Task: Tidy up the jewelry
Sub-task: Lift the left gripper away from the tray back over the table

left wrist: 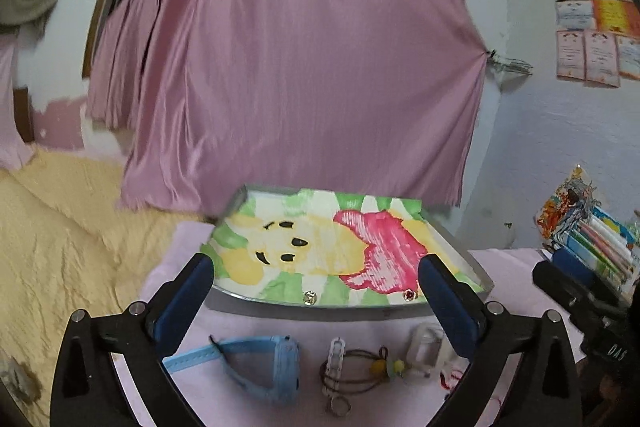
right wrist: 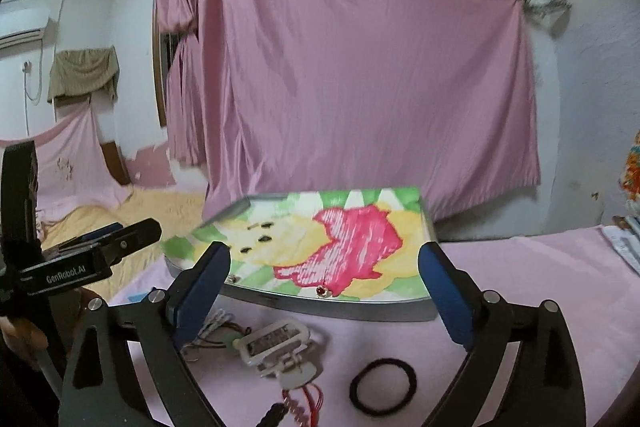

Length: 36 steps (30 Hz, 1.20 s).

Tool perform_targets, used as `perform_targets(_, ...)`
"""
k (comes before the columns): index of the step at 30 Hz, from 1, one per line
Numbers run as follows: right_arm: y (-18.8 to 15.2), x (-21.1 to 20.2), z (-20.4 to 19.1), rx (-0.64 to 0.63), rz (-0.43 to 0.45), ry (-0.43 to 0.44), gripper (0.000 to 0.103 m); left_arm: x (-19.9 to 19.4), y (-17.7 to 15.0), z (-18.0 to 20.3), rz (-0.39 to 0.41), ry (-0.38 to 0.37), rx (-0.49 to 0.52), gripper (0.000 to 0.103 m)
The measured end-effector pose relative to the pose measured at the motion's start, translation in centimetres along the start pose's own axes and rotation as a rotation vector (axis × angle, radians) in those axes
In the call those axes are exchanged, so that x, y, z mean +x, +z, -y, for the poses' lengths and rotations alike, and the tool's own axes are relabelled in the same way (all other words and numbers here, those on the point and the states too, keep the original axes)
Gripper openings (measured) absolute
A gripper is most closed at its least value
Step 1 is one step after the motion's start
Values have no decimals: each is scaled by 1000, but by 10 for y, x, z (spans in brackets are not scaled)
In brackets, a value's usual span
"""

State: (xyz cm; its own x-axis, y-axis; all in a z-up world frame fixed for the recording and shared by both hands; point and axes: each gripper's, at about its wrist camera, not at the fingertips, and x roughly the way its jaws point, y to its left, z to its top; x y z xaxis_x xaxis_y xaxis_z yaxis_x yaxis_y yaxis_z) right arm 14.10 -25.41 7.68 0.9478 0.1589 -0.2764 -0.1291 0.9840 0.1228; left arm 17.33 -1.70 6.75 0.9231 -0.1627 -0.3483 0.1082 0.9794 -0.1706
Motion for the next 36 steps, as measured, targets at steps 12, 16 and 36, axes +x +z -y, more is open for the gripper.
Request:
perform_targets(12, -35, -72, -16, -28, 135, -56, 96, -59, -40, -4, 115, 49, 46, 103)
perform_targets(16, -46, -84, -23, -40, 142, -63, 96, -73, -52, -10, 133, 61, 60, 103)
perform_targets(36, -87, -66, -39, -57, -18, -85, 96, -67, -89, -36, -3, 50, 96, 103)
